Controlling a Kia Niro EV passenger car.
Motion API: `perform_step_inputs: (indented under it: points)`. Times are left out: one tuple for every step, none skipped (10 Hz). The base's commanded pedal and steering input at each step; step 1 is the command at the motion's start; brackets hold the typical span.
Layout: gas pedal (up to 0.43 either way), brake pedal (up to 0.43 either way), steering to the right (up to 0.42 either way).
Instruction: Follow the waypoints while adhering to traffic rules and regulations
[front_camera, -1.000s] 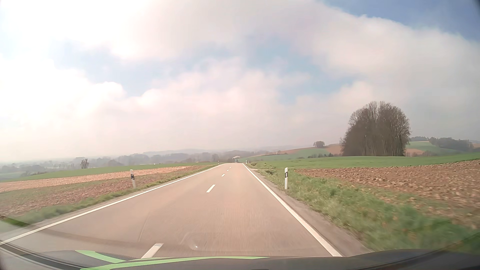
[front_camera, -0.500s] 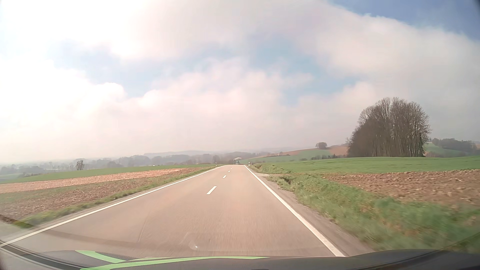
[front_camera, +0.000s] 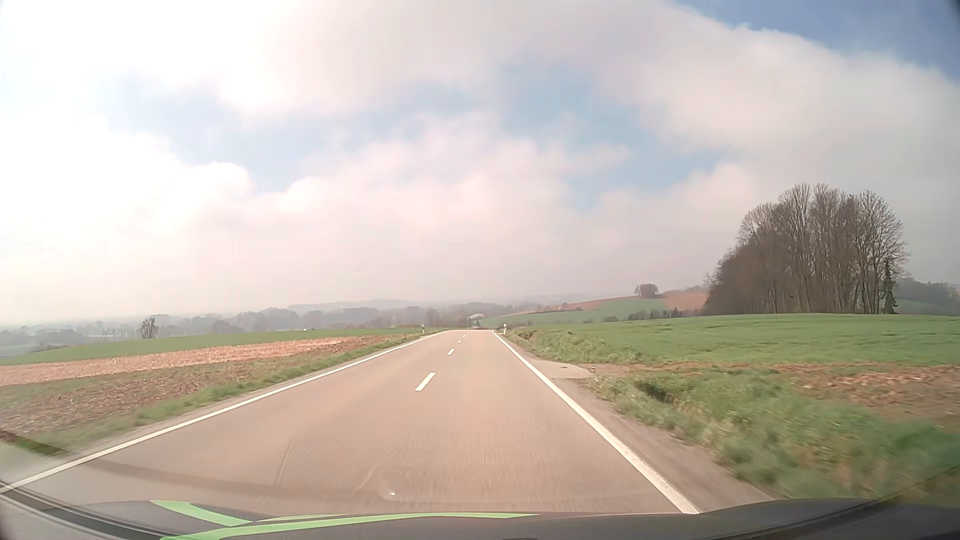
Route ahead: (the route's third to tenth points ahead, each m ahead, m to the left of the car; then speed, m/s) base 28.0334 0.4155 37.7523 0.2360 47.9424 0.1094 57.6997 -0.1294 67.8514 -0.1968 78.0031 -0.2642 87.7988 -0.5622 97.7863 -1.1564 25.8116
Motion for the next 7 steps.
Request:
perform_step_inputs:
  points:
    - [0.157, 0.0, -0.001]
    - [0.157, 0.0, -0.001]
    - [0.157, 0.0, -0.001]
    - [0.157, 0.0, -0.001]
    - [0.157, 0.0, -0.001]
    - [0.157, 0.0, -0.001]
    - [0.157, 0.0, -0.001]
